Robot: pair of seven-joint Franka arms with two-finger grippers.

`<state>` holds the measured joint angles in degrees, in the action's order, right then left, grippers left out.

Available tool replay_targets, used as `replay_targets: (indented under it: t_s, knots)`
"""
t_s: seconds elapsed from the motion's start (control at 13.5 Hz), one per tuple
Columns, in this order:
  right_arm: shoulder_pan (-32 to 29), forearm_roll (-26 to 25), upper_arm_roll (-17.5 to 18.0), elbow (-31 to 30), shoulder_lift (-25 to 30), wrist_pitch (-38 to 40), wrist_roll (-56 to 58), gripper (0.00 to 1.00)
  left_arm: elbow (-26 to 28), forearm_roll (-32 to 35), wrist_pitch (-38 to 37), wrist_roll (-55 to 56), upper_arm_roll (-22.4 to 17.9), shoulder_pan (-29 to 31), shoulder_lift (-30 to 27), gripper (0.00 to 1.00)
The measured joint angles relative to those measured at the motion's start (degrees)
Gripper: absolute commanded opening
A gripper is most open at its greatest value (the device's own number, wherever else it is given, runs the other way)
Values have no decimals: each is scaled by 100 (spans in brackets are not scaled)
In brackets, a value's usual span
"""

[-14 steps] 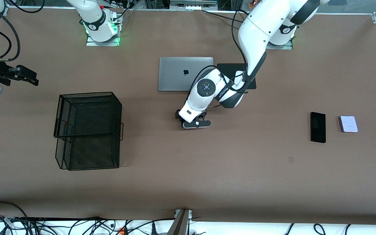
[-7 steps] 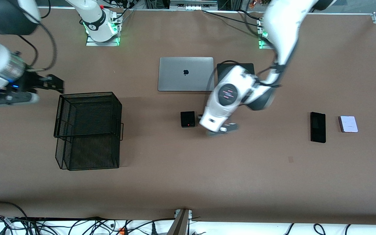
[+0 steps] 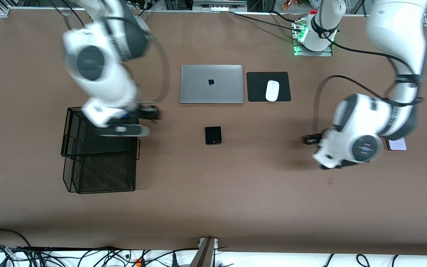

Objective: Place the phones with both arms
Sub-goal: 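Grasp the flip phone with the right gripper while the left gripper reaches the black phone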

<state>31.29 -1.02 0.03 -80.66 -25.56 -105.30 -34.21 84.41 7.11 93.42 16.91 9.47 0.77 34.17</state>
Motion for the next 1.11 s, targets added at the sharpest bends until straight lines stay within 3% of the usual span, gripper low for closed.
replay_targets:
  t_s: [0.3,0.52,0.74,1.11]
  knots:
    - [1123,-1,-7,523,-1411,-1418,-1745,100,147,477,492,-1825,5,886,89,100]
    - [1484,-2,-30,635,-2177,-2165,-2091,100,594,660,1551,-2595,5,1357,190,100]
    - [1470,-3,-99,710,-2519,-2360,-2092,100,1153,665,2620,-3274,10,1703,241,100]
    - [1456,-179,-146,710,-2661,-2358,-2060,100,1722,666,3561,-3807,28,2163,259,100]
